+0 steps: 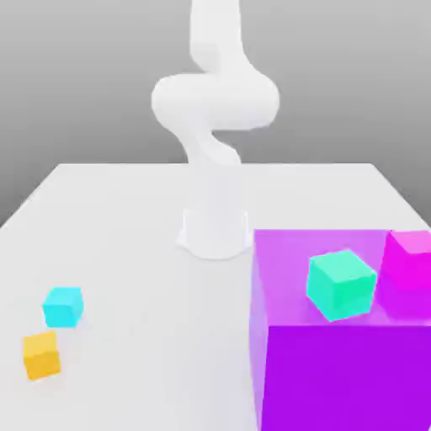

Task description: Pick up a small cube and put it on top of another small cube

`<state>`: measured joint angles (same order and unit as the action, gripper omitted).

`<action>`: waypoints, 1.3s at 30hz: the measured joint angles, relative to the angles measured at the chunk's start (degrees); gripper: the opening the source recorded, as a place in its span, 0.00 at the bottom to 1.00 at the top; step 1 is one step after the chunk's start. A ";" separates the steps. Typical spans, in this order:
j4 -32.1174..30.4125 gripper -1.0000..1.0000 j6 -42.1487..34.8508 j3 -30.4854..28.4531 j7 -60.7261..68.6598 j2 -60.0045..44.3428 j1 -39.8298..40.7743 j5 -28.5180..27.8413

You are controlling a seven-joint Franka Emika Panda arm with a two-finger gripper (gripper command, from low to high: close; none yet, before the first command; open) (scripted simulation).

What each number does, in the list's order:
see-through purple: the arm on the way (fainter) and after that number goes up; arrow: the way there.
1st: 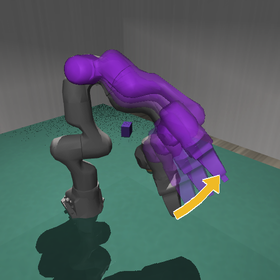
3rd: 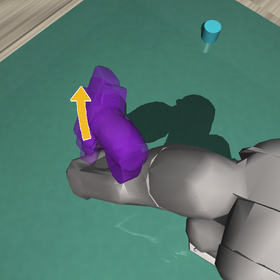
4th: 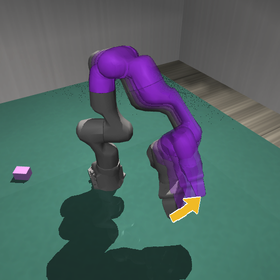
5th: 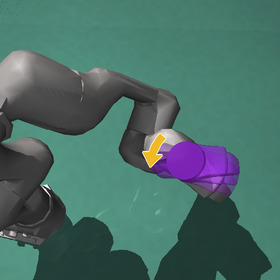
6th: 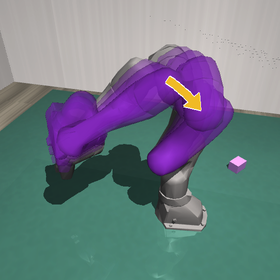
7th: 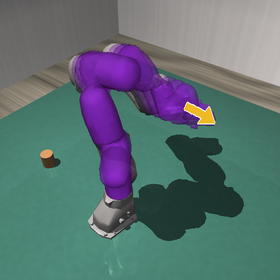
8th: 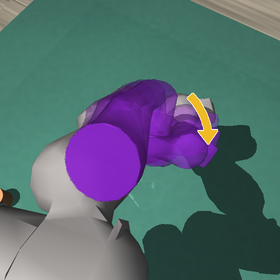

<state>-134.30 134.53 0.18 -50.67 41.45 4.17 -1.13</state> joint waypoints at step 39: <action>-22.89 0.00 39.04 -3.54 -33.45 -57.82 37.16 9.60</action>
<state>-157.20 173.57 -3.37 -84.12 -16.37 41.33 8.48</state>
